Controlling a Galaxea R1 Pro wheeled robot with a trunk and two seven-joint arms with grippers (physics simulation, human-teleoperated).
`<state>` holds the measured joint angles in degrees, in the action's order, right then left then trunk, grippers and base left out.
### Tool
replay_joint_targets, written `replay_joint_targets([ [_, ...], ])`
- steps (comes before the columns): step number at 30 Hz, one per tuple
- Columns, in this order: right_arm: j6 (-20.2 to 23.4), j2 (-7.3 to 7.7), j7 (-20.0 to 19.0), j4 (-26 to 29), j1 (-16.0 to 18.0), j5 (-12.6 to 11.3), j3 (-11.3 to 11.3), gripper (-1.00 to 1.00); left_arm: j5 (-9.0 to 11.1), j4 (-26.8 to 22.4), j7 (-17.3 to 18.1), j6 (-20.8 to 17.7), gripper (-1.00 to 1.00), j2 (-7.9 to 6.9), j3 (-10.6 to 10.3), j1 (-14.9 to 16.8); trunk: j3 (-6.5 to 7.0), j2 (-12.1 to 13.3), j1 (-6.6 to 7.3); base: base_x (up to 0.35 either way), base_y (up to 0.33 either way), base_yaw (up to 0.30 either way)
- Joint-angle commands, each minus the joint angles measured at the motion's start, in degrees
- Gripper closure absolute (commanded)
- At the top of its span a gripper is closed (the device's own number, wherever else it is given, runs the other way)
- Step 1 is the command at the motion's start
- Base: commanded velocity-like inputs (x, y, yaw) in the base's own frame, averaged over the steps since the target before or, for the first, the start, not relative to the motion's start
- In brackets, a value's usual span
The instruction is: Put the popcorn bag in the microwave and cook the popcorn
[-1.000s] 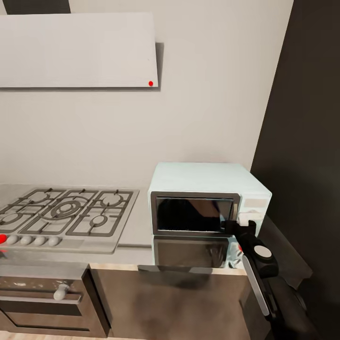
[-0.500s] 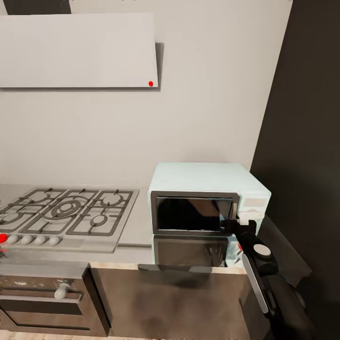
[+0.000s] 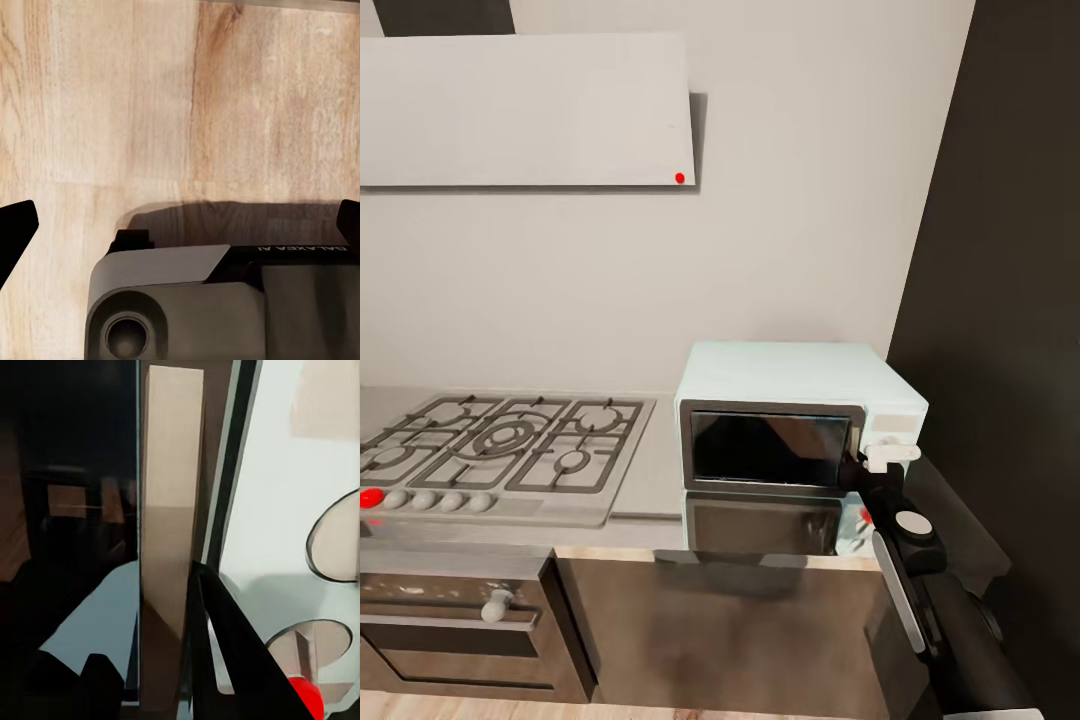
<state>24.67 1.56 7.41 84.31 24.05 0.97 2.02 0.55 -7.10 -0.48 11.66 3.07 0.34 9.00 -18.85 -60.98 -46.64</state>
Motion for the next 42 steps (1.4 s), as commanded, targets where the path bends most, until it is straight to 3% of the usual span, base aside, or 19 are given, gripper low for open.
replay_joint_targets([
  [1, 0.2, 0.04, 0.15, 0.06, 0.04, -1.15, 0.7, 1.0, 0.04, 0.07, -0.05, 0.2, -1.0, 0.01, 0.01, 0.05, -0.07, -0.04, 0.0, -0.063, 0.0, 0.0],
  [42, 0.19, 0.02, 0.07, 0.15, 0.04, -1.15, 0.7, 1.0, 0.0, 0.07, -0.05, 0.2, -1.0, 0.01, 0.01, 0.05, -0.07, -0.04, 0.0, -0.096, 0.017, 0.0],
])
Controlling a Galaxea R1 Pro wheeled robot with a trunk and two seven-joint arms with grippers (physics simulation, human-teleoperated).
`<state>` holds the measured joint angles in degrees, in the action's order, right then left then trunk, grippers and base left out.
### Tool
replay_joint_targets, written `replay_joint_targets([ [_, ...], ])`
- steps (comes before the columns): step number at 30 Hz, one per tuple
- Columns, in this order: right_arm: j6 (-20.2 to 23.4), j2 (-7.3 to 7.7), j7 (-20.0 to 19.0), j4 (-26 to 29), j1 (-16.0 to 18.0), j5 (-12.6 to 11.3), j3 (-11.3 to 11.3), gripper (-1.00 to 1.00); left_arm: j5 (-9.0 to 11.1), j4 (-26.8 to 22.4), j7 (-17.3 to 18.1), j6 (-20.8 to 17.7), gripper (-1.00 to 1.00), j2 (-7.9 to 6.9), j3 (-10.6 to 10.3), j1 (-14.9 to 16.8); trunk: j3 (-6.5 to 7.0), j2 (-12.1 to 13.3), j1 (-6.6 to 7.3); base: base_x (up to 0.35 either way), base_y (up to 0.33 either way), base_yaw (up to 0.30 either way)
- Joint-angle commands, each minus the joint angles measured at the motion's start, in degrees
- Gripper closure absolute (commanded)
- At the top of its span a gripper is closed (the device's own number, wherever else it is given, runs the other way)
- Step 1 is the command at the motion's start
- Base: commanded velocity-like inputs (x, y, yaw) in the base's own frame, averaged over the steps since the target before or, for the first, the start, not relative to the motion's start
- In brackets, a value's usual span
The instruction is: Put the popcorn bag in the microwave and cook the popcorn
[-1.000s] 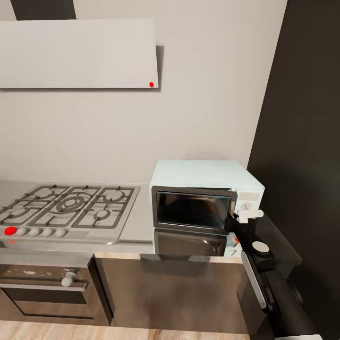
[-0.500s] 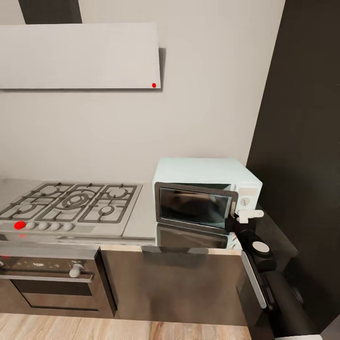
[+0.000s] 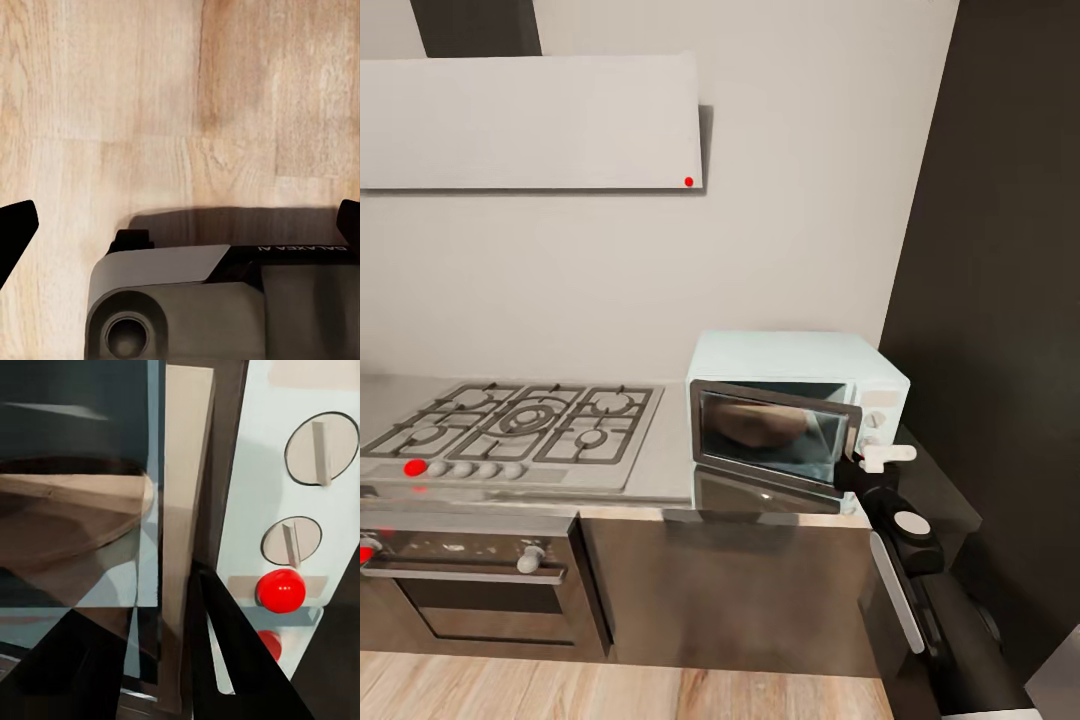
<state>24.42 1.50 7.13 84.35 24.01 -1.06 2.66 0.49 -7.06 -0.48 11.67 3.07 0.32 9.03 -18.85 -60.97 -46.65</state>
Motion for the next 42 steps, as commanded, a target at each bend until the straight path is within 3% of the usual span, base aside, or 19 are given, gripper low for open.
replay_joint_targets([
  [1, 0.45, 0.08, 0.34, 0.11, 0.07, 0.89, 0.06, 1.0, 0.08, 0.03, -0.05, 0.19, -1.0, 0.01, 0.03, 0.02, -0.06, -0.05, 0.0, -0.018, 0.0, 0.0],
  [20, 0.45, 0.08, 0.26, 0.01, 0.07, 0.89, 0.35, 1.0, 0.12, 0.03, -0.05, 0.19, -1.0, 0.0, 0.03, 0.02, -0.06, -0.05, 0.0, -0.084, 0.027, 0.0],
  [21, 0.45, 0.08, 0.26, -0.02, 0.07, 0.89, 0.37, -1.0, 0.12, 0.03, -0.05, 0.19, -1.0, 0.0, 0.03, 0.02, -0.06, -0.05, 0.0, -0.02, 0.004, 0.0],
  [42, 0.54, 0.08, 0.26, -0.06, 0.07, 0.83, 0.24, -1.0, 0.12, 0.03, -0.05, 0.19, -1.0, 0.0, 0.03, 0.02, -0.06, -0.05, 0.0, -0.047, 0.014, 0.0],
])
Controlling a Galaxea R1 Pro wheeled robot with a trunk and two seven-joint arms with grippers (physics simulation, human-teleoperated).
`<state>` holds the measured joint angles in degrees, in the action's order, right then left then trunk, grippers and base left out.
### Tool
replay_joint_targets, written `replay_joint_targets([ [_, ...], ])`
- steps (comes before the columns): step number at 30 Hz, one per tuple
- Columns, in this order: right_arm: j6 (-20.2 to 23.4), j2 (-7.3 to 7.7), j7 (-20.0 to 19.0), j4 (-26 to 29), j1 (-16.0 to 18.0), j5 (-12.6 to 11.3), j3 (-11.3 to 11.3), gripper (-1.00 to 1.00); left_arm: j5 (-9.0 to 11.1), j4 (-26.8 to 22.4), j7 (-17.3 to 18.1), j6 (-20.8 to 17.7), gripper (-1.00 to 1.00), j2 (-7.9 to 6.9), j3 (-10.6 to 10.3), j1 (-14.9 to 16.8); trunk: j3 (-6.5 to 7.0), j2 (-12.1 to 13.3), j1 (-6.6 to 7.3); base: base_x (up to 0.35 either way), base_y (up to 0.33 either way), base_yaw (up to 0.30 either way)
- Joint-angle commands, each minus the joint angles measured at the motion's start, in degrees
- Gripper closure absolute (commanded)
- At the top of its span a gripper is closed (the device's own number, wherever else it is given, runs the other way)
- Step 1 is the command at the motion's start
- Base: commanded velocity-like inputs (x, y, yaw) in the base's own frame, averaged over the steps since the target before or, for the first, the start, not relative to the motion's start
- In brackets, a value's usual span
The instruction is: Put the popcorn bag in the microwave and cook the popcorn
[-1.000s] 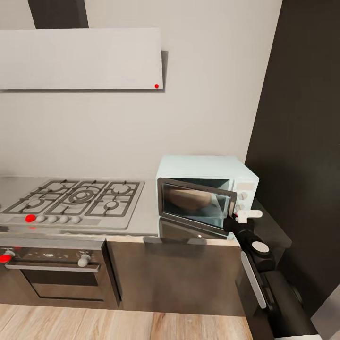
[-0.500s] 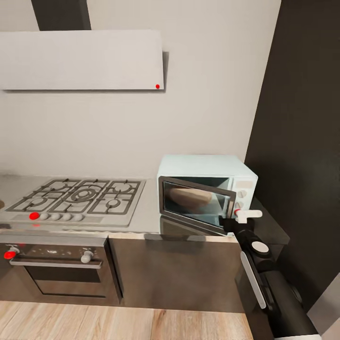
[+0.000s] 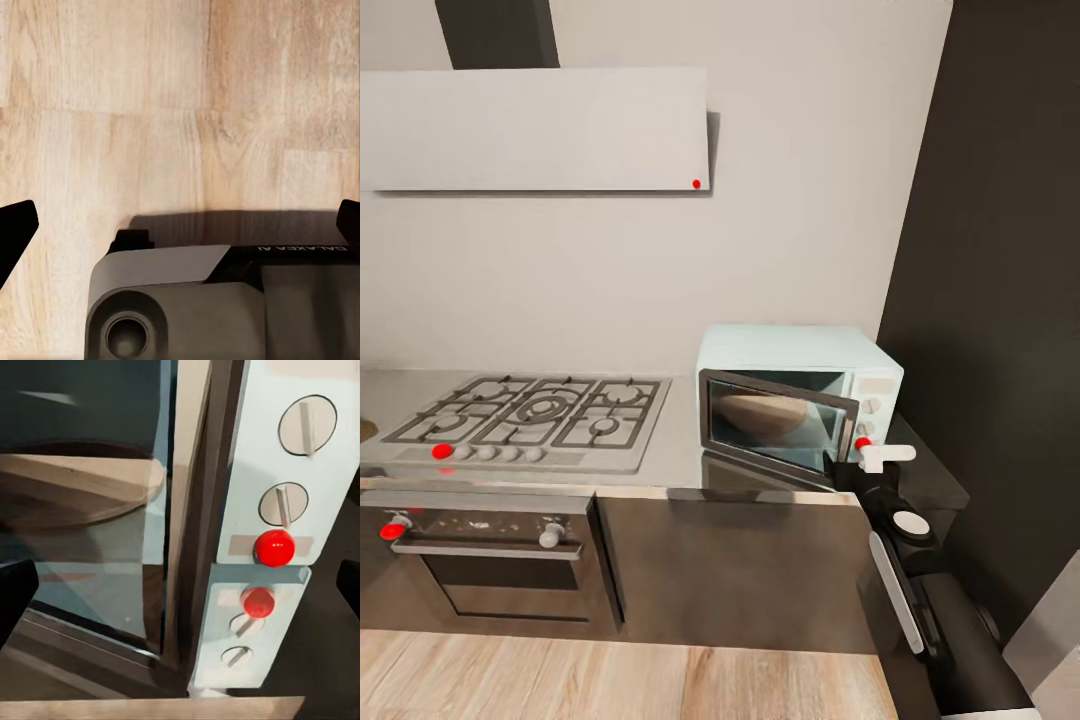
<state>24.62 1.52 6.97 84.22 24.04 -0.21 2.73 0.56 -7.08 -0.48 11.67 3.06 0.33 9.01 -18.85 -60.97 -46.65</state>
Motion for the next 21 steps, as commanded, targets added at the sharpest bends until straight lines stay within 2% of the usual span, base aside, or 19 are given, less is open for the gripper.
replay_joint_targets([
  [1, 0.35, 0.07, 0.41, 0.07, 0.04, -0.02, 0.17, -1.0, 0.06, 0.05, -0.05, 0.2, -1.0, 0.01, 0.02, 0.04, -0.07, -0.05, 0.0, -0.014, 0.003, 0.0],
  [6, 0.35, 0.07, 0.38, 0.1, 0.04, -0.05, 0.25, -1.0, 0.04, 0.06, -0.05, 0.2, -1.0, 0.01, 0.02, 0.04, -0.07, -0.05, 0.0, -0.004, -0.004, 0.0],
  [9, 0.35, 0.02, 0.07, 0.28, 0.04, 0.01, 0.82, -1.0, 0.05, 0.05, -0.05, 0.2, -1.0, 0.01, 0.02, 0.04, -0.07, -0.05, 0.0, 0.0, -0.175, 0.0],
  [15, 0.03, -0.18, -0.63, 0.56, 0.0, 0.01, 2.09, -1.0, 0.06, 0.06, -0.05, 0.2, -1.0, 0.01, 0.02, 0.04, -0.07, -0.05, 0.0, 0.0, -0.026, 0.0],
  [21, -0.31, -0.23, -0.56, 0.71, -0.11, -0.05, 2.13, -1.0, 0.06, 0.05, -0.05, 0.2, -1.0, 0.01, 0.02, 0.04, -0.07, -0.05, 0.0, 0.0, 0.0, 0.0],
])
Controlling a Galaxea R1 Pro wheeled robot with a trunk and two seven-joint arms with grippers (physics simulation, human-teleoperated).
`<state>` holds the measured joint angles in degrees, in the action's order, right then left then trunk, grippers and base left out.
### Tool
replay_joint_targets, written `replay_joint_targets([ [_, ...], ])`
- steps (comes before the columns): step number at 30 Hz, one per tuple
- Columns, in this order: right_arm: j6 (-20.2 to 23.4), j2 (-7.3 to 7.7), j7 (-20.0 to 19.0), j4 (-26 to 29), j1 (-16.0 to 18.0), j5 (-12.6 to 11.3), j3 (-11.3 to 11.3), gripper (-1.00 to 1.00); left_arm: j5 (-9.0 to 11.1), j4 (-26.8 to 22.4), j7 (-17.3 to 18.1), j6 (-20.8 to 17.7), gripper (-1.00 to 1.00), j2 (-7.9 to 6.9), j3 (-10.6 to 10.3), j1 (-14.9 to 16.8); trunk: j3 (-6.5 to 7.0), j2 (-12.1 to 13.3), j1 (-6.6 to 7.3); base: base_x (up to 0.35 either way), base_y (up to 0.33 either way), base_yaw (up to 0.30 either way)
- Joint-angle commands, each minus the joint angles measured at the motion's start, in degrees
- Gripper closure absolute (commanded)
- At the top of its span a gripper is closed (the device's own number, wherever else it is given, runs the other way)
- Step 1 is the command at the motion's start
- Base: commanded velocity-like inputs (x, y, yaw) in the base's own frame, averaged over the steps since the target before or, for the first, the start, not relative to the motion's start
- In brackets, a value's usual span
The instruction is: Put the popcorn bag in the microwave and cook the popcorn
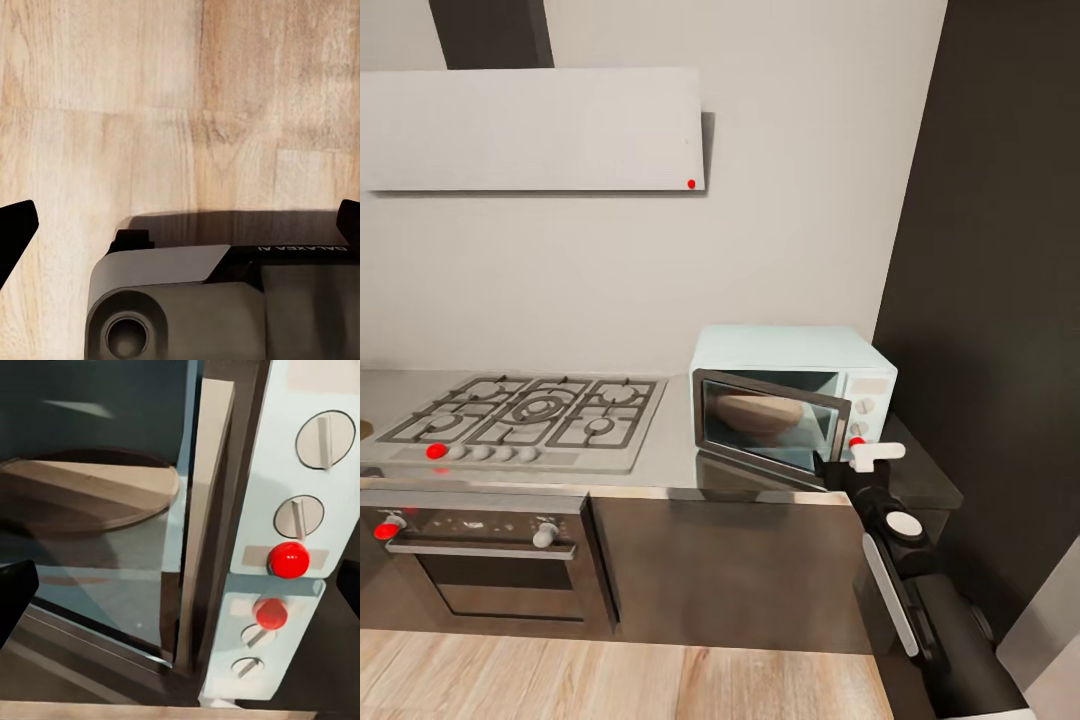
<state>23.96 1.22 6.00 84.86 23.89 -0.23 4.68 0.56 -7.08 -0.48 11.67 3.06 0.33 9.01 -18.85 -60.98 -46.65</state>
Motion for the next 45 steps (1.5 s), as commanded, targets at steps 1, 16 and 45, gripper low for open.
replay_joint_targets([
  [1, 0.33, 0.08, 0.38, 0.06, 0.0, -0.03, 0.2, -1.0, 0.06, 0.05, -0.05, 0.2, -1.0, 0.01, 0.02, 0.04, -0.07, -0.04, 0.0, 0.0, 0.0, 0.0],
  [16, -0.95, 0.1, 0.5, 0.0, -0.07, 0.01, 0.18, -1.0, 0.01, 0.05, -0.12, 0.2, -1.0, 0.01, 0.02, 0.04, -0.07, -0.04, 0.0, 0.0, -0.069, 0.0],
  [45, -4.87, 0.4, 0.85, -0.57, -0.22, 0.3, -0.04, -1.0, -0.03, 0.05, -0.14, 0.2, -1.0, 0.19, -0.01, 0.04, -0.07, -0.04, 0.0, -0.035, -0.001, 0.0],
])
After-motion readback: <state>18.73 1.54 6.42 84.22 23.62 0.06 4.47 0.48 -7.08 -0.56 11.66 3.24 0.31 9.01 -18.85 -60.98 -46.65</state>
